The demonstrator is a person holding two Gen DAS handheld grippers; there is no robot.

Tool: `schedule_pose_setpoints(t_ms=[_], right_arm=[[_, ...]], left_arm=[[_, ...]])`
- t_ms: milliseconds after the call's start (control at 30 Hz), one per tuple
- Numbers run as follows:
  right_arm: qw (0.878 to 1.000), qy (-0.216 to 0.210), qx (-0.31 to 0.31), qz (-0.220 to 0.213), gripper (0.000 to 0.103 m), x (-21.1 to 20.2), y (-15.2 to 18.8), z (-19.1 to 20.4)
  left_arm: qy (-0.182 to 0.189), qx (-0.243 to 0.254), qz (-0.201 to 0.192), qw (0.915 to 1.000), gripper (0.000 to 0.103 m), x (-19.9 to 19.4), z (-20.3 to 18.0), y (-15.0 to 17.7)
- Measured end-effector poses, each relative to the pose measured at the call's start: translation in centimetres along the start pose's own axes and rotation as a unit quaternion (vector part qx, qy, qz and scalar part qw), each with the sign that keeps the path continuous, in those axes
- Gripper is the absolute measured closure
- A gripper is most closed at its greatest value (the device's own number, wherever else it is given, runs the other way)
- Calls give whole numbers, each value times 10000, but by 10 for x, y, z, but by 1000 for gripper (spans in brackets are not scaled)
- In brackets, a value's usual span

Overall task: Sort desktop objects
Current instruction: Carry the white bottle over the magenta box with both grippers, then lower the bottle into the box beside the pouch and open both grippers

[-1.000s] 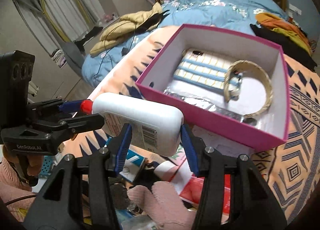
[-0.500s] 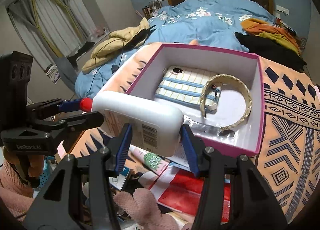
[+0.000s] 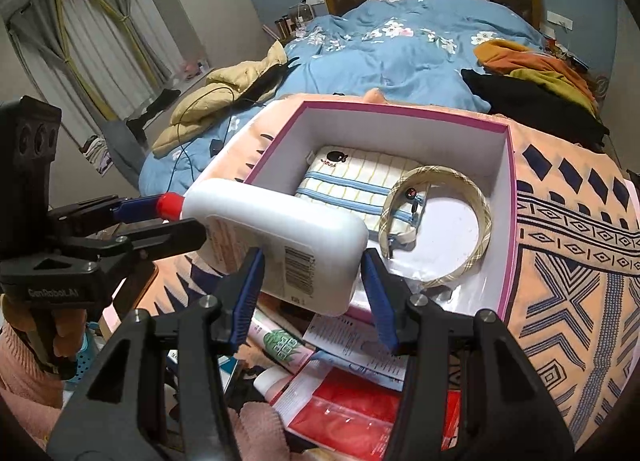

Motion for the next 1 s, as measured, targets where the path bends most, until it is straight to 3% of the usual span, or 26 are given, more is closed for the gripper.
schedule_pose_setpoints(t_ms=[333,1000], right_arm=[[9998,26,132,150,50,20,-4,-15],[9953,-85,524,813,50,69,13,-39]], left_arm=[[-55,-34,120,9999,33,23,5,-9],[-73,-164,692,9974,33,73,23,4]])
Point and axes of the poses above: each gripper's, at about its wrist camera, not at the fingertips, and x roughly the way its jaws point, z to its left, y to its underside, the point moved 6 cm from there along x, roughly the way its jaws point, and after that the axes turned 1 degree about -z, right-handed, at the moved point
